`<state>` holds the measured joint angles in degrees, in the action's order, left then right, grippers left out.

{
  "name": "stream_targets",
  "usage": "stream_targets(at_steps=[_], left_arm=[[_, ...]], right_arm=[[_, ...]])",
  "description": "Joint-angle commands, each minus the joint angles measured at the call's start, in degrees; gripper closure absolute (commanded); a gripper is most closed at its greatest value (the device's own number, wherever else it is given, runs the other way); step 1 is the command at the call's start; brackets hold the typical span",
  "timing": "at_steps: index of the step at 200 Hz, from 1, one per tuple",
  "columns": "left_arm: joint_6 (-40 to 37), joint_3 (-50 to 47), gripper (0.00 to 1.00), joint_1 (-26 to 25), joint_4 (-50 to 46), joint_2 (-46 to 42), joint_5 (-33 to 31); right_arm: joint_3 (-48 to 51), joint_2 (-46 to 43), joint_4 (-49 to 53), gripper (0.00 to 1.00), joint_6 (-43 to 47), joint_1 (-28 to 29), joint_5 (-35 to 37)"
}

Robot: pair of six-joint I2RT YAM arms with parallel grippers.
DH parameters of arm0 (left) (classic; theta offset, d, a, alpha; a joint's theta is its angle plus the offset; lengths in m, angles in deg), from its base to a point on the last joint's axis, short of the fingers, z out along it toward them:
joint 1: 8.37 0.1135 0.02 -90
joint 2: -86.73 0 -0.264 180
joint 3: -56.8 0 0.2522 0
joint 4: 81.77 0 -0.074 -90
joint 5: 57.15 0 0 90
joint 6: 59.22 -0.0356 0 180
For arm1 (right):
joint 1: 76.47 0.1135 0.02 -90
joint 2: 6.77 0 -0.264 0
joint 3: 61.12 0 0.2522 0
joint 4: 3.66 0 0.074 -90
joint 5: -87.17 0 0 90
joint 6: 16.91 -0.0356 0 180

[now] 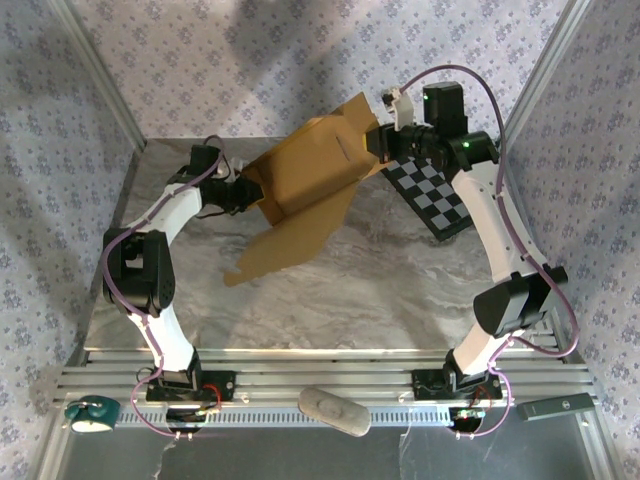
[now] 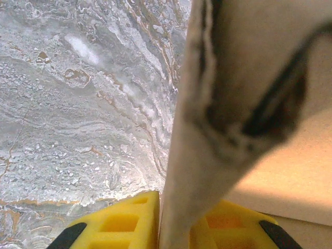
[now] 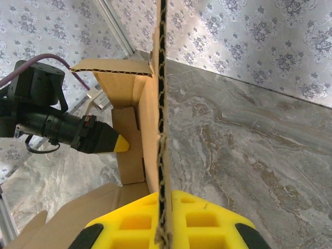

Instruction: Fold the paper box

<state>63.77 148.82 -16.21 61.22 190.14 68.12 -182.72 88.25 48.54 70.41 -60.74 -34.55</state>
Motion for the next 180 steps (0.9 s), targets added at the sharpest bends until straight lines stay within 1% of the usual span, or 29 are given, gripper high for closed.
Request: stream_targets(at_steps=[1,32,55,76,96,115,136,166,180], left_arm=[[1.5,-0.3,0.78,-0.1,2.7,0.9,1.4],[1.5,-0.7,0.74,-0.3,2.6,0.5,0.5],[2.2,-2.0,0.74,-0.5,5.0,0.0,0.5],[3.2,-3.3,0.8,-0.6,8.0,-0.8,0.8],[3.4,-3.5,0.85,-0.6,9.7,-1.9,1.5],[4.1,-3.7,0.86,-0.5,12.5,-3.1,3.1],[4.8,-3.9,0.89,-0.5,15.2,-3.8,4.8],[4.6,-3.8,0.95,-0.6,14.8,-4.3,5.3],[3.8,-3.4,0.98,-0.6,12.6,-4.5,4.3]], right_arm=[[-0.3,-1.1,-0.7,1.0,-2.3,-0.2,-2.6],[0.7,-1.7,-1.8,1.0,-3.5,-0.9,-4.1],[1.7,-2.0,-3.5,1.0,-5.6,-1.6,-6.1],[2.7,-2.4,-3.7,1.0,-7.1,-2.4,-7.8],[4.3,-2.8,-6.5,1.0,-8.5,-3.7,-9.5],[5.9,-3.1,-8.3,1.0,-10.1,-5.1,-11.4],[5.9,-2.7,-7.4,1.0,-9.6,-5.5,-11.7],[6.6,-2.1,-6.5,1.0,-8.5,-6.2,-11.4],[6.9,-1.7,-6.0,1.0,-8.0,-6.3,-10.9]])
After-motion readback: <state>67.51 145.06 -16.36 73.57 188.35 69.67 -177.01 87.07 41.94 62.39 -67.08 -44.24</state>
